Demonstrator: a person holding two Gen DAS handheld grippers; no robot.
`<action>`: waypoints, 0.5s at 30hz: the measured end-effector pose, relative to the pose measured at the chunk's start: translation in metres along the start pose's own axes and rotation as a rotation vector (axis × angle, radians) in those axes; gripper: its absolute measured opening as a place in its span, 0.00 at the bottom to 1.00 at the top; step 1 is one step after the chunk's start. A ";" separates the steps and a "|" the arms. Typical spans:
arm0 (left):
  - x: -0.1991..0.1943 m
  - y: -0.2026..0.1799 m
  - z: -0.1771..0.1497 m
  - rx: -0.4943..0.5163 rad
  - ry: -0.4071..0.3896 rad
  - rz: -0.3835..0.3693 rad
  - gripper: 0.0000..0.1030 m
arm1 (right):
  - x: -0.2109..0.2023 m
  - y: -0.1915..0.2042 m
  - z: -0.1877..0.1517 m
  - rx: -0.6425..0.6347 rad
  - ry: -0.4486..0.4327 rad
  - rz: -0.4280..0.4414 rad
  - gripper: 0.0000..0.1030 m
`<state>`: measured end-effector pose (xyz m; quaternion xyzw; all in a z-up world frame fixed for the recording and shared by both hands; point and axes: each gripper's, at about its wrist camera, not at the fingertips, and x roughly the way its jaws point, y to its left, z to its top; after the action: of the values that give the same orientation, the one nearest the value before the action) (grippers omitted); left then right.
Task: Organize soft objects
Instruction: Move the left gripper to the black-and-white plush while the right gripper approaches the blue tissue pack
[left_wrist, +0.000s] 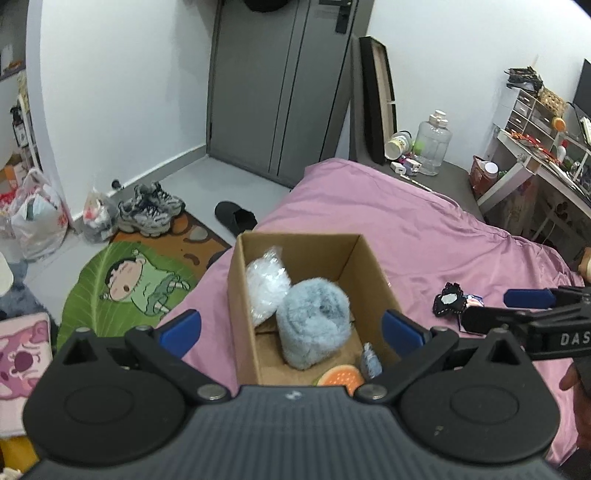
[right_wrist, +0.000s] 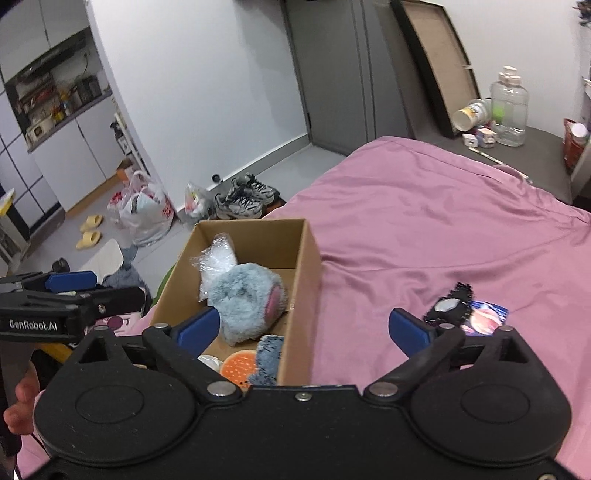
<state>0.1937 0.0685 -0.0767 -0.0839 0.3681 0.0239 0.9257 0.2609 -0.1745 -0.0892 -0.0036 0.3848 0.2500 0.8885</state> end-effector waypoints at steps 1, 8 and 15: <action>0.000 -0.004 0.002 0.007 -0.004 -0.005 1.00 | -0.002 -0.004 -0.001 0.006 -0.004 0.000 0.98; 0.005 -0.036 0.013 0.051 -0.023 -0.051 1.00 | -0.018 -0.033 -0.008 0.045 -0.031 -0.004 0.98; 0.019 -0.070 0.026 0.093 -0.033 -0.110 0.99 | -0.024 -0.069 -0.013 0.120 -0.036 -0.018 0.98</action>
<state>0.2322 0.0040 -0.0614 -0.0605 0.3483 -0.0430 0.9345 0.2692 -0.2478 -0.0946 0.0508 0.3831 0.2183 0.8961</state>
